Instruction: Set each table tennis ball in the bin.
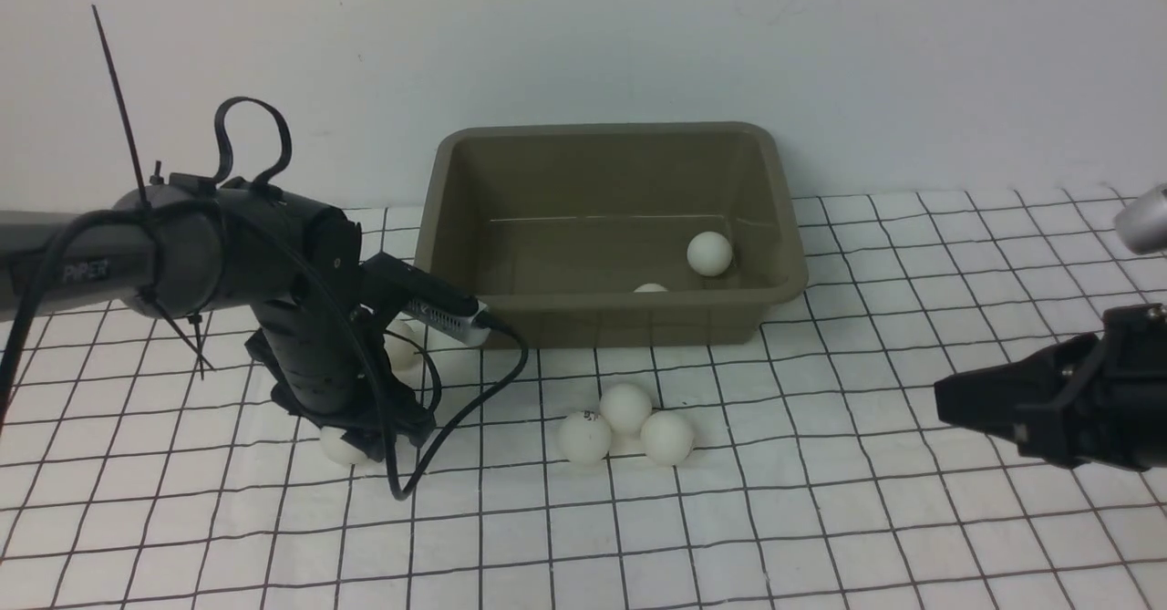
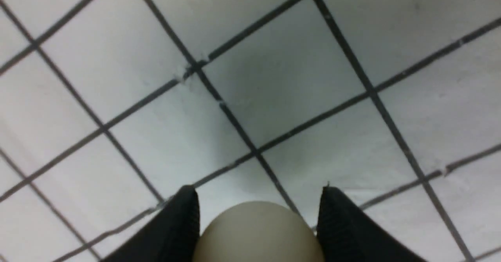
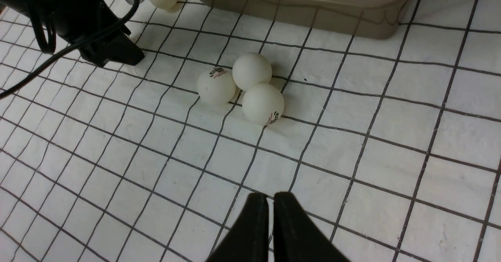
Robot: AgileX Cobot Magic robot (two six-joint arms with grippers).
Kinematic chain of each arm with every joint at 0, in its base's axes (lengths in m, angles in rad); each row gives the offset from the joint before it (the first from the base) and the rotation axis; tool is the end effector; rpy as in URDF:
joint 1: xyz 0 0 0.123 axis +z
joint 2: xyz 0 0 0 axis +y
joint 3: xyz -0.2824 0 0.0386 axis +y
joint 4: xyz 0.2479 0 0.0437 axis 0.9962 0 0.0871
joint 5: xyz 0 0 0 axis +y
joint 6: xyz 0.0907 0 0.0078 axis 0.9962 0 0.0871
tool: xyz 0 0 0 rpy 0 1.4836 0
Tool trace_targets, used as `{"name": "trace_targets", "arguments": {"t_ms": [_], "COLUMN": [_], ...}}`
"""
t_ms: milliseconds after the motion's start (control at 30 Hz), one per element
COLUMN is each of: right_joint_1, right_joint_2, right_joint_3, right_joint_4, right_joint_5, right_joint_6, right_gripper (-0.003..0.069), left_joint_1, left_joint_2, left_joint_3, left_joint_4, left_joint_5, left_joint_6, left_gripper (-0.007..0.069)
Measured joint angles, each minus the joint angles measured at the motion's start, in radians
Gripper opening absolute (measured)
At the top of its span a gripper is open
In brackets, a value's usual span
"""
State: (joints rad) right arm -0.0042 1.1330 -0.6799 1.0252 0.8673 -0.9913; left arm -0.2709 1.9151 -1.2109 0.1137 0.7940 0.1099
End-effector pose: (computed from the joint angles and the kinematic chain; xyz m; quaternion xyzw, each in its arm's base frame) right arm 0.1995 0.0586 0.2712 -0.1869 0.8750 0.3009 0.3301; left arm 0.3522 -0.0902 0.1591 0.2242 0.9703 0.0370 0.0829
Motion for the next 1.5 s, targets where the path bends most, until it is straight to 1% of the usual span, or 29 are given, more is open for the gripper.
{"name": "trace_targets", "arguments": {"t_ms": [267,400,600,733,800,967,1000,1167,1233,1367,1500], "right_joint_1": [0.000,0.000,0.000,0.000,0.000,0.000,0.000,0.000,0.000,0.000,0.000], "right_joint_2": [0.000,0.000,0.000,0.000,0.000,0.000,0.000,0.000,0.000,0.000,0.000], "right_joint_3": [0.000,0.000,0.000,0.000,0.000,0.000,0.000,0.000,0.000,0.000,0.000], "right_joint_4": [0.000,0.000,0.000,0.000,0.000,0.000,0.000,0.000,0.000,0.000,0.000], "right_joint_5": [-0.012,-0.021,-0.032,-0.032,-0.031,-0.026,-0.026,-0.018,-0.009,-0.005,-0.005], "right_joint_6": [0.001,0.001,0.001,0.001,0.001,0.001,0.001,0.001,0.001,0.001,0.001], "right_gripper": [0.0010,0.0010,0.0010,0.0010,0.0010,0.0010,0.0010,0.0010,0.0010,0.0010,0.0010], "left_joint_1": [0.000,-0.003,-0.017,-0.033,-0.044,-0.063,-0.070,-0.078,-0.078,-0.079,-0.079], "left_joint_2": [-0.129,-0.197,-0.211,-0.142,-0.065,0.064,0.120,0.235,0.266,0.275,0.242], "left_joint_3": [-0.033,-0.094,-0.220,-0.322,-0.401,-0.506,-0.557,-0.669,-0.691,-0.699,-0.699], "left_joint_4": [0.012,0.004,-0.043,-0.094,-0.124,-0.144,-0.146,-0.148,-0.148,-0.154,-0.155], "left_joint_5": [0.068,0.074,0.061,0.050,0.045,0.045,0.052,0.101,0.115,0.120,0.163], "left_joint_6": [0.000,0.000,0.023,0.057,0.083,0.098,0.101,0.109,0.116,0.127,0.151], "left_gripper": [0.0346,0.0346,0.0346,0.0346,0.0346,0.0346,0.0346,0.0346,0.0367,0.0444,0.0465]}}
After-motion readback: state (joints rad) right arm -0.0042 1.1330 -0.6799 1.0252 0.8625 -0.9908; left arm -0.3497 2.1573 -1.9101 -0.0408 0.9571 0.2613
